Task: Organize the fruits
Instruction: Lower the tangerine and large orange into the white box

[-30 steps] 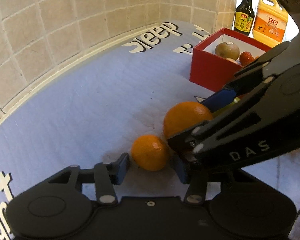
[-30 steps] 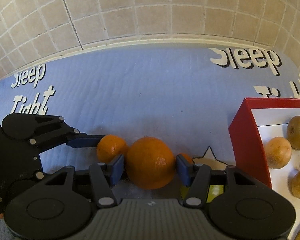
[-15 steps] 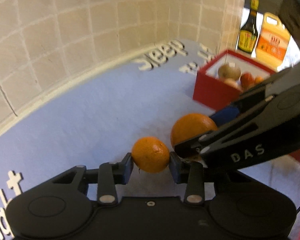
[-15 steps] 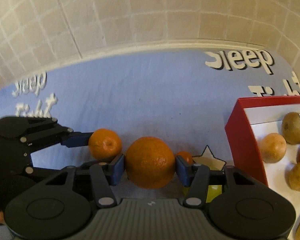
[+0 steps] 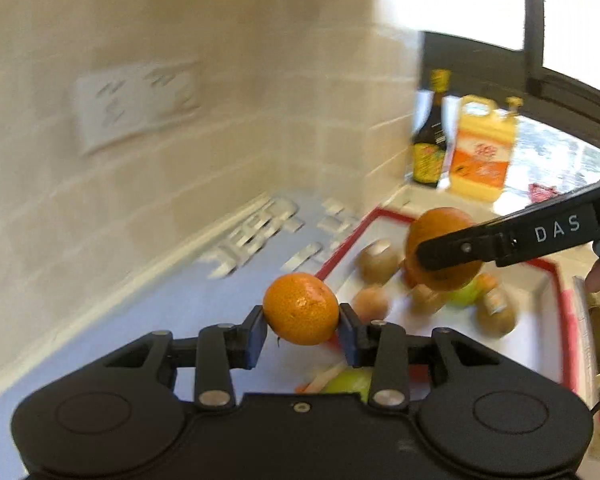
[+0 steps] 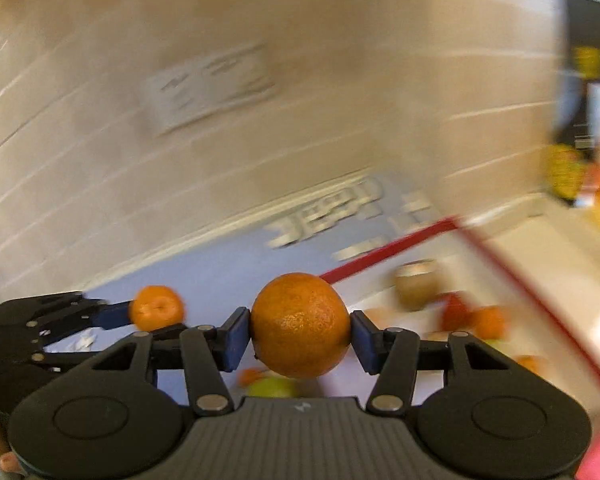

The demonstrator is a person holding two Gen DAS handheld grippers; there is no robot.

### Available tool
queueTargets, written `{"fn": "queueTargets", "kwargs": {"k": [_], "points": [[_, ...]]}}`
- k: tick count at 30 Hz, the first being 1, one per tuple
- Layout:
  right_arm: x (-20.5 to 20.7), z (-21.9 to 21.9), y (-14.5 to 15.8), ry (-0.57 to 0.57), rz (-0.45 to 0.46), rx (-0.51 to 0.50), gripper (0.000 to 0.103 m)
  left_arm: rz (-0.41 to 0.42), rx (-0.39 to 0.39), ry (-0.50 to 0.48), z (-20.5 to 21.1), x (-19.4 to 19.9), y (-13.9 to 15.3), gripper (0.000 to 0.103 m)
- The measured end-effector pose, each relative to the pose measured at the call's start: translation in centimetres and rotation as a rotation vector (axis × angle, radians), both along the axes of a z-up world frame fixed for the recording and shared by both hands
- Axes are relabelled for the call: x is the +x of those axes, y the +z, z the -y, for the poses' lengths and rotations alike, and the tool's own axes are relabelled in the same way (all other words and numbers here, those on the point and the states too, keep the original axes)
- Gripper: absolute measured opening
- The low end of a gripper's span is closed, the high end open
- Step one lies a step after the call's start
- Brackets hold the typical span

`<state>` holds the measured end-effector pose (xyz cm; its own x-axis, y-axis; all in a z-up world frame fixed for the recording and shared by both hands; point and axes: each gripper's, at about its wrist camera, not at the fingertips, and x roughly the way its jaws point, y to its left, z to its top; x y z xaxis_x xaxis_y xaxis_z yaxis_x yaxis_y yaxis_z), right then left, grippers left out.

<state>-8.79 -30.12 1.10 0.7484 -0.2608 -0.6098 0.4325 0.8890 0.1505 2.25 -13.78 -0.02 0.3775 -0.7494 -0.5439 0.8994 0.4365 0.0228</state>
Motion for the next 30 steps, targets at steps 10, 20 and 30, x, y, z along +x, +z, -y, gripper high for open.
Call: {"fn": "queueTargets", "kwargs": {"k": [10,20,30], "points": [[-10.2,10.3,-0.7,-0.334,-0.059,0.003,0.056,-0.006,0.035,-0.319,12.0,-9.0,-0.7,0.046],[-10.6,13.0,-5.2,-0.304,-0.162,0.039,0.056,0.004,0.204,-0.468,16.5,-14.2,-5.6,0.046],[-10.0,13.9,-7.8,-0.328,-0.217,0.076,0.056,0.002,0.254,-0.54,17.3,-15.0,-7.7,0.046]]}}
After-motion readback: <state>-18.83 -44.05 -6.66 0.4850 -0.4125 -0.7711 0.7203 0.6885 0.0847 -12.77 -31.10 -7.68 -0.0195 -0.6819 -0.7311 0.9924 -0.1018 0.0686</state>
